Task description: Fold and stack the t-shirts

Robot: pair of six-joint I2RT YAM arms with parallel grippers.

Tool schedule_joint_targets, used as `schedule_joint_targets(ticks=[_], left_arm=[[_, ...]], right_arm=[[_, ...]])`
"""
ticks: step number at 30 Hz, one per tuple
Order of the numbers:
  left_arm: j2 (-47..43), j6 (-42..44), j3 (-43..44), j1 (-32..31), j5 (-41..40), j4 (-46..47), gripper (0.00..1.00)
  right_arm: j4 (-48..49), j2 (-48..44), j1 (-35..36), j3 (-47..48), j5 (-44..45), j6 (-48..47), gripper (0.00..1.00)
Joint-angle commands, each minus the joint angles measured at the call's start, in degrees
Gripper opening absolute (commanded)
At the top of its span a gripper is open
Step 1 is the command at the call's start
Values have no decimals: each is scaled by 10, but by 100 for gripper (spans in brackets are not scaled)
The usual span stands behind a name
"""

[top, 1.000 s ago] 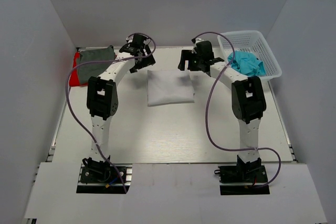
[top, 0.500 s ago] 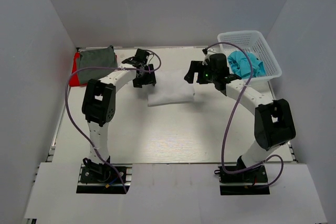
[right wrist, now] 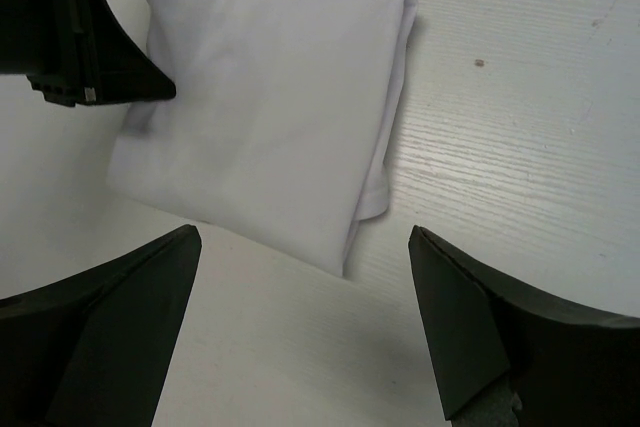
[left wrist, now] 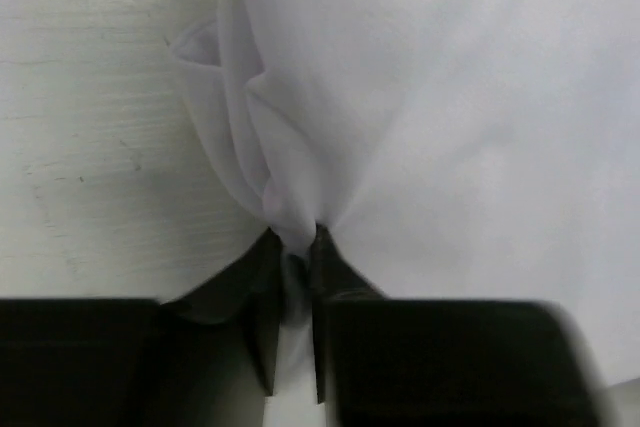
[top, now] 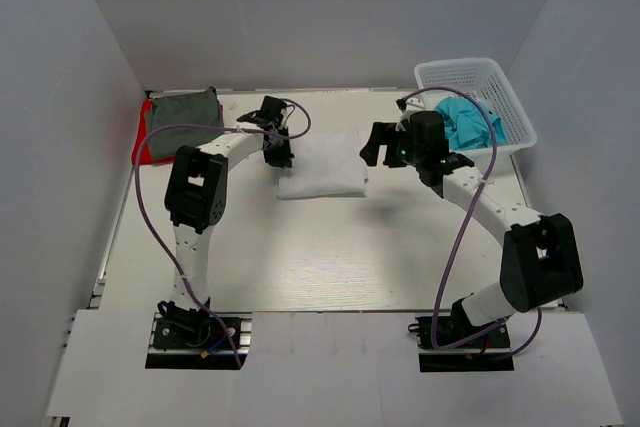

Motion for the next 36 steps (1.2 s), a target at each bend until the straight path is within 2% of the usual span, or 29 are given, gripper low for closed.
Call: schedule_joint_targets(ticks=[1, 2, 7, 9, 12, 15, 17, 21, 25, 32, 36], left_arm=[[46, 24, 25, 0, -8, -22, 9], [52, 32, 39, 0, -14, -46, 0], [41, 58, 121, 0, -132, -98, 0], [14, 90, 126, 0, -162, -104, 0], [-32, 127, 126, 5, -224, -67, 0], [-81, 168, 70, 10, -239, -23, 0], [-100, 188, 50, 16, -279, 24, 0], [-106, 225, 56, 16, -353, 48, 0], [-92, 278, 96, 34, -366, 48, 0], [-53, 284, 202, 74, -372, -1, 0], [-58, 284, 210, 99, -360, -1, 0]], right_arm=[[14, -21, -2, -16, 17, -15, 90], [15, -22, -2, -18, 24, -15, 90], [25, -25, 0, -46, 36, -9, 90], [34, -28, -2, -67, 36, -10, 90], [35, -32, -2, -76, 43, -8, 90], [46, -33, -2, -85, 40, -1, 90], [52, -35, -2, -99, 30, 7, 90], [64, -32, -4, -115, 24, 16, 90], [72, -28, -1, -123, 36, 23, 90], [77, -18, -2, -126, 45, 30, 90], [76, -15, -3, -123, 39, 28, 90]])
